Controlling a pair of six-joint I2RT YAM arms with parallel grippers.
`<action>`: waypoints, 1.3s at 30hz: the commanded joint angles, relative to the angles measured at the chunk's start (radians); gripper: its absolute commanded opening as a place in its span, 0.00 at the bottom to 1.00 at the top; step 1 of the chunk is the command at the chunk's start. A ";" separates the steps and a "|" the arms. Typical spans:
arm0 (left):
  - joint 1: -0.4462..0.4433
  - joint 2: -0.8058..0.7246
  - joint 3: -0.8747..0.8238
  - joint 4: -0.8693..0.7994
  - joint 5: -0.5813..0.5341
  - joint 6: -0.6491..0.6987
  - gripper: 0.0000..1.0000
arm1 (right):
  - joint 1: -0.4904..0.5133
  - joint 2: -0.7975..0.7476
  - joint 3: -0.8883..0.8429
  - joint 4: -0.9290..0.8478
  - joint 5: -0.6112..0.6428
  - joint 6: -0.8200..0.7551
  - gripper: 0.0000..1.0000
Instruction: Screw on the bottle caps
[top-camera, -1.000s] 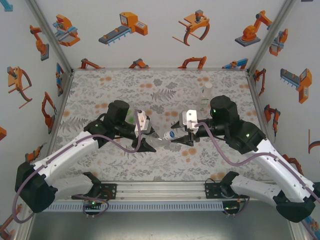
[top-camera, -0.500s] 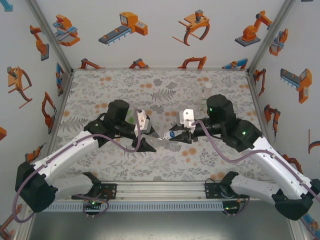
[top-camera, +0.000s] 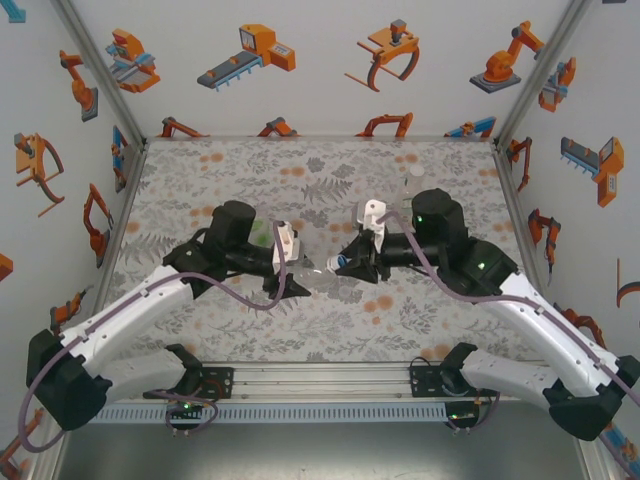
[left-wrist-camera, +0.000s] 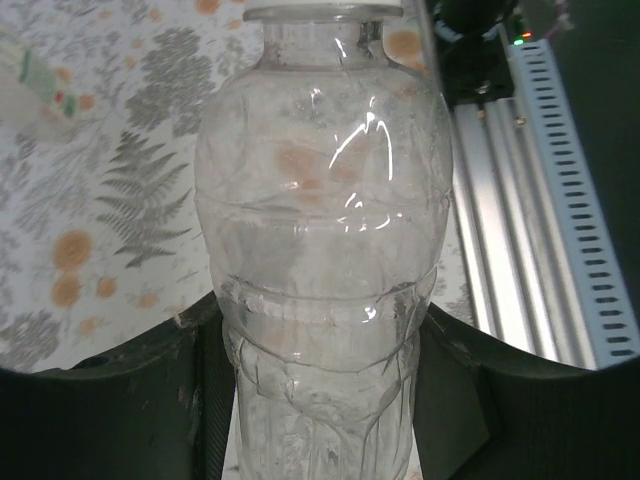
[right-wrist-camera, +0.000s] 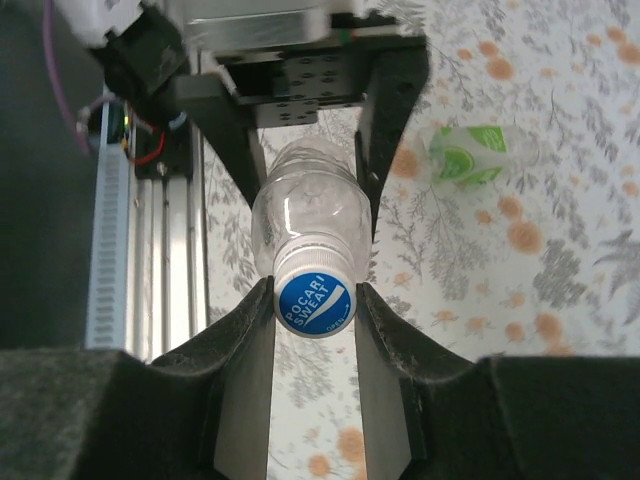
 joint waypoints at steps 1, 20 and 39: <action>0.018 -0.032 -0.021 0.080 -0.176 -0.032 0.00 | 0.011 0.020 -0.045 0.157 0.080 0.350 0.00; 0.034 -0.028 -0.040 0.134 -0.339 -0.087 0.00 | -0.007 0.145 -0.060 0.143 0.350 1.312 0.00; 0.028 0.034 0.005 0.062 0.004 -0.036 0.00 | -0.011 0.027 0.177 -0.142 0.314 0.659 0.57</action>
